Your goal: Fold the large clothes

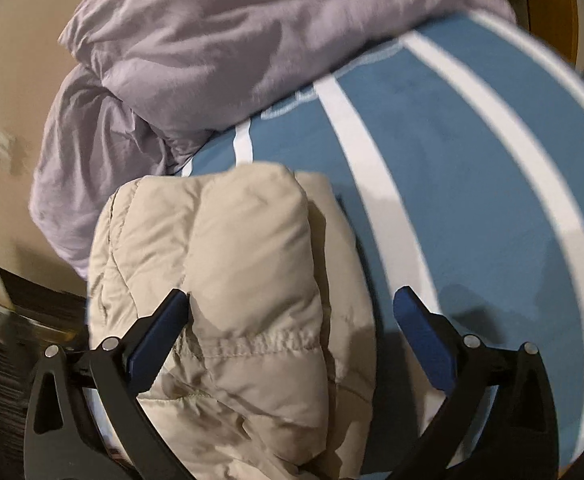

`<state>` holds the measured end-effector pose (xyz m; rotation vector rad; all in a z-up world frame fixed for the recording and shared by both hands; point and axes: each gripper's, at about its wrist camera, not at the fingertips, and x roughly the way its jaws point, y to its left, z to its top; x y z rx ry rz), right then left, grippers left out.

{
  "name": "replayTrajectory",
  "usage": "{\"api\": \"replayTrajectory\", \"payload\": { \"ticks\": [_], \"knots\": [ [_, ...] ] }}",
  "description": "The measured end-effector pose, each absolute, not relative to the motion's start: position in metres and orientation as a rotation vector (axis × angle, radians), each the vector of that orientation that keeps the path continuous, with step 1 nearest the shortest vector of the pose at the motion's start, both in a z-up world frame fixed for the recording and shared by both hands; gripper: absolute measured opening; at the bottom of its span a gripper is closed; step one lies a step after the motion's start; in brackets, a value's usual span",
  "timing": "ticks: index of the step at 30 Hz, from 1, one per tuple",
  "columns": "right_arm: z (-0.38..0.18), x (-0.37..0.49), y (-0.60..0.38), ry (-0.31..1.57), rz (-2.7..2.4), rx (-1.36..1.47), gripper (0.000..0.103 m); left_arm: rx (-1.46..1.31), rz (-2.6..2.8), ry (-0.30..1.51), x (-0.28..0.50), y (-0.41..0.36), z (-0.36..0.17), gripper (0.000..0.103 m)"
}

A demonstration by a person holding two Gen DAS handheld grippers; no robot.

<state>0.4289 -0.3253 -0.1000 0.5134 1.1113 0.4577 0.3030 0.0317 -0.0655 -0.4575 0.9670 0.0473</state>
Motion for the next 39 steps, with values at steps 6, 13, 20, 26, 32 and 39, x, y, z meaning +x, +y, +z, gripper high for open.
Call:
{"api": "replayTrajectory", "payload": {
  "ticks": [6,13,20,26,32,39],
  "knots": [
    [-0.122,0.439,-0.325,1.215,0.538,0.644,0.102,-0.556,-0.026,0.986,0.313,0.041,-0.080,0.101],
    [-0.142,0.449,-0.311,1.292,0.656,0.716,0.102,-0.708,-0.126,0.997,0.325,0.051,-0.101,0.101],
    [-0.152,0.452,-0.299,1.303,0.730,0.754,0.102,-0.852,-0.201,1.000,0.331,0.061,-0.119,0.101],
    [-0.155,0.453,-0.296,1.299,0.788,0.813,0.102,-0.925,-0.223,1.004,0.334,0.065,-0.118,0.096],
    [-0.150,0.462,-0.281,1.281,0.856,0.878,0.086,-0.936,-0.225,0.973,0.343,0.082,-0.103,0.083],
    [-0.138,0.488,-0.235,1.256,0.938,0.891,0.076,-0.917,-0.152,0.921,0.358,0.125,-0.084,0.081]
  ]
}}
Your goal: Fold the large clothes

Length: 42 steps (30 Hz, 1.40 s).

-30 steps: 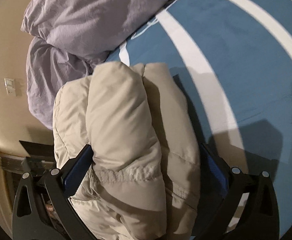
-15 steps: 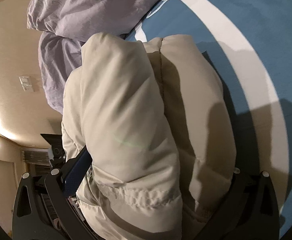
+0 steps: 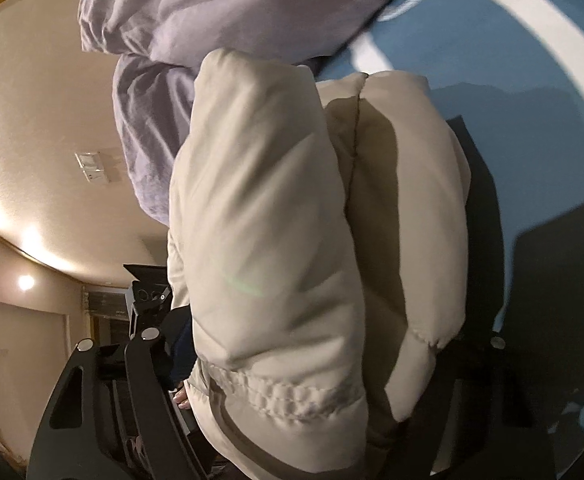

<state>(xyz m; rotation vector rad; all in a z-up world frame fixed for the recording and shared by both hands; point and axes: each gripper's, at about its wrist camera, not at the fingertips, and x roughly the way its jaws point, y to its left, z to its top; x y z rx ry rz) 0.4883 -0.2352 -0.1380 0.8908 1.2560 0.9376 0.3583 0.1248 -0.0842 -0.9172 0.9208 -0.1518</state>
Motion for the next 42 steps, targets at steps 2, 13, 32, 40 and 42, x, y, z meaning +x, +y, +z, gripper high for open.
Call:
{"api": "replayTrajectory", "payload": {
  "ticks": [2,13,32,40,42],
  "knots": [
    [-0.134,0.498,-0.221,1.252,0.948,0.889,0.075,-0.903,-0.130,0.907,0.364,0.138,-0.079,0.081],
    [-0.137,0.518,-0.187,1.277,0.920,0.873,0.074,-0.871,-0.056,0.903,0.390,0.179,-0.081,0.081],
    [-0.132,0.517,-0.191,1.298,0.750,0.819,0.086,-0.783,0.031,0.915,0.388,0.174,-0.079,0.088],
    [-0.088,0.512,-0.218,1.187,0.547,0.615,0.087,-0.597,0.144,0.919,0.381,0.167,-0.051,0.088],
    [-0.072,0.511,-0.221,1.129,0.469,0.535,0.087,-0.533,0.182,0.906,0.380,0.162,-0.041,0.088]
  ]
}}
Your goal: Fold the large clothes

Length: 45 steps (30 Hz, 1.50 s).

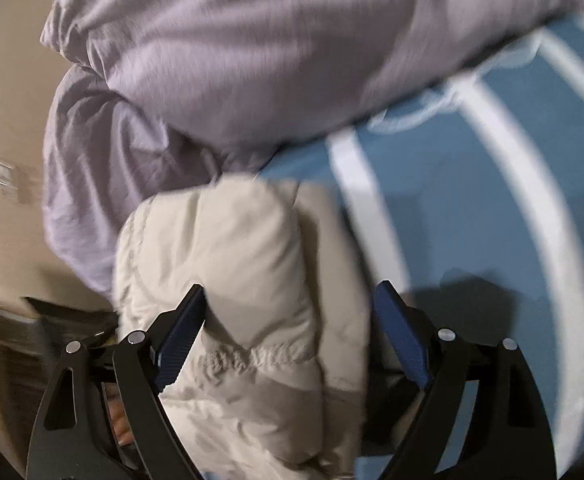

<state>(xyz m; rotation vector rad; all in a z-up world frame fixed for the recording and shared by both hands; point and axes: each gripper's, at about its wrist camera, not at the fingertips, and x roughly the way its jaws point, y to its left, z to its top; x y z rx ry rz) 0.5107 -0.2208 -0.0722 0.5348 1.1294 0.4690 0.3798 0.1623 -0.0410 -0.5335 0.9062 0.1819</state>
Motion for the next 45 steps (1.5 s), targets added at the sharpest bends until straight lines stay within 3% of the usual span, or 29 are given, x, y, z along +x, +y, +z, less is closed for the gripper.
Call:
{"api": "replayTrajectory", "payload": {
  "ticks": [6,16,23,32,45],
  "knots": [
    [-0.024,0.496,-0.205,0.907,0.313,0.301,0.087,-0.336,0.265,0.826,0.375,0.134,-0.007,0.094],
    [-0.015,0.472,-0.137,0.786,0.404,0.009,0.067,-0.171,0.272,0.811,0.378,0.088,-0.007,0.096],
    [-0.035,0.465,-0.123,0.777,0.384,-0.077,0.068,-0.173,0.272,0.843,0.386,0.083,-0.031,0.101],
    [-0.062,0.473,-0.128,0.789,0.392,-0.044,0.079,-0.176,0.267,0.829,0.387,0.083,-0.046,0.101],
    [-0.073,0.474,-0.122,0.809,0.389,-0.055,0.080,-0.167,0.276,0.825,0.394,0.085,-0.055,0.101]
  ]
}}
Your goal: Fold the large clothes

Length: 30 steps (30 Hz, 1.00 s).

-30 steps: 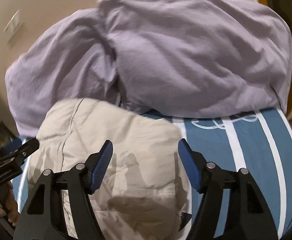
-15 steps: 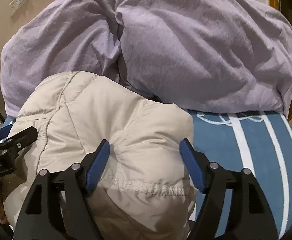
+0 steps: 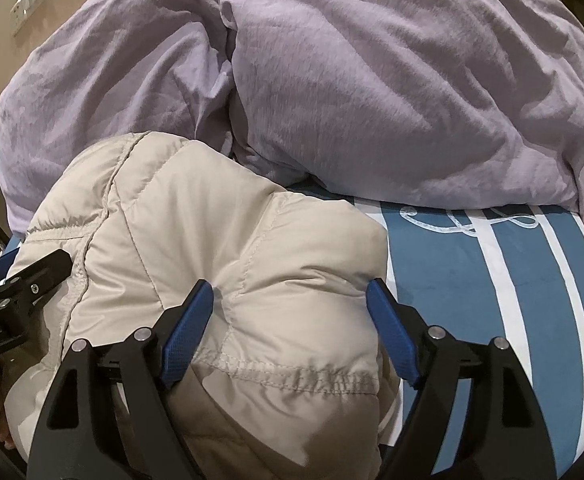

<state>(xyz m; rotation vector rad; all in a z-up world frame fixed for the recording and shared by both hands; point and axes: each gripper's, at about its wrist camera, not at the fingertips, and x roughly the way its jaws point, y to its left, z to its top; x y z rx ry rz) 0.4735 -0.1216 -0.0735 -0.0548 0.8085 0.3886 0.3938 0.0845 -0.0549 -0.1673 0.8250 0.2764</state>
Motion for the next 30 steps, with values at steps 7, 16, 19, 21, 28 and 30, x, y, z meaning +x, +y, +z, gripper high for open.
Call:
{"api": "replayTrajectory", "payload": {
  "ticks": [7,16,19,21,28,30],
  "knots": [
    [-0.058,0.455,-0.122,0.811,0.340,-0.095,0.087,-0.200,0.289,0.806,0.365,0.083,-0.042,0.101],
    [-0.035,0.401,-0.138,0.777,0.310,-0.102,0.098,-0.215,0.274,0.780,0.305,0.070,-0.028,0.101],
    [-0.030,0.375,-0.143,0.766,0.315,-0.113,0.099,-0.224,0.266,0.772,0.280,0.066,-0.025,0.101],
    [-0.027,0.362,-0.147,0.766,0.321,-0.117,0.100,-0.231,0.260,0.767,0.263,0.063,-0.022,0.101],
    [-0.022,0.308,-0.161,0.787,0.343,-0.151,0.102,-0.244,0.243,0.751,0.206,0.054,-0.012,0.101],
    [-0.023,0.296,-0.164,0.801,0.357,-0.148,0.102,-0.235,0.237,0.755,0.190,0.050,-0.011,0.101]
  ]
}}
